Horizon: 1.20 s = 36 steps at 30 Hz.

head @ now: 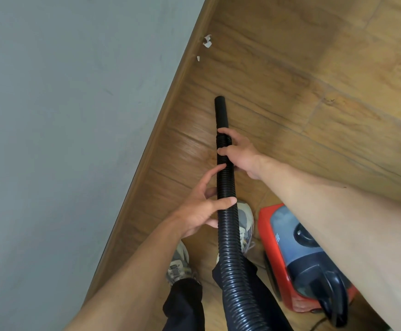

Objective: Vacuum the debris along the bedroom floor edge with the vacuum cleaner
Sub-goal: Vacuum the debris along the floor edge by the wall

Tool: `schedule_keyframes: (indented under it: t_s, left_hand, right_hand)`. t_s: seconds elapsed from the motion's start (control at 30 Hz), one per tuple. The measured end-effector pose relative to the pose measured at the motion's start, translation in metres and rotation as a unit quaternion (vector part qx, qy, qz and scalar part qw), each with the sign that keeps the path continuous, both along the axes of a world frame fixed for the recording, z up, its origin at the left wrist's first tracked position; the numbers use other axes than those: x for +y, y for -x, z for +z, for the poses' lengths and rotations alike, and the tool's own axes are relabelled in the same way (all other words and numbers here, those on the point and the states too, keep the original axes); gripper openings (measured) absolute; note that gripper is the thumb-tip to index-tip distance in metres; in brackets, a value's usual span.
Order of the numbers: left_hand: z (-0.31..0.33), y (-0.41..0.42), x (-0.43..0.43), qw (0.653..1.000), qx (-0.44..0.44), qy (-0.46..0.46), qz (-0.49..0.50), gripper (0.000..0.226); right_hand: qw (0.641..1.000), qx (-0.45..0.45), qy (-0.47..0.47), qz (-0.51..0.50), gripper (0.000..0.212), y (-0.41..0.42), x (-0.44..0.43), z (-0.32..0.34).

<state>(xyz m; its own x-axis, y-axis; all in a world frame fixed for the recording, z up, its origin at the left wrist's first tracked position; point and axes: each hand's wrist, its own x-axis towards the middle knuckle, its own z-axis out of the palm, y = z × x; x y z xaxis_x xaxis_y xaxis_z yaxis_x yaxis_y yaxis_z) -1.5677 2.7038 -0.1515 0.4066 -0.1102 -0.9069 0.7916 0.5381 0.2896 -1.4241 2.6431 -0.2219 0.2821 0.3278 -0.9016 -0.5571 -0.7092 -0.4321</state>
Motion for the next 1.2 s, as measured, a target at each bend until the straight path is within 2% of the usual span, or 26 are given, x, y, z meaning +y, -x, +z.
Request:
schedule_keyframes:
  t_s: [0.6,0.8,0.93,1.2]
  left_hand:
    - [0.014,-0.02,0.027,1.0,0.01,-0.02,-0.019,0.078]
    - [0.014,-0.011,0.045,1.0,0.017,-0.016,0.014,0.078]
    - [0.015,-0.01,0.052,0.999,0.021,-0.022,0.031,0.079]
    - [0.011,-0.021,0.06,0.998,0.015,-0.034,0.048,0.079]
  right_hand:
    - [0.999,0.046,0.002,0.03,0.062,-0.031,0.021,0.012]
    - [0.998,0.054,-0.023,-0.014,0.063,-0.021,0.037,0.008]
    - [0.997,0.055,-0.047,0.001,0.064,-0.017,0.054,0.007]
    - [0.999,0.029,-0.027,0.012,0.061,-0.028,0.075,0.004]
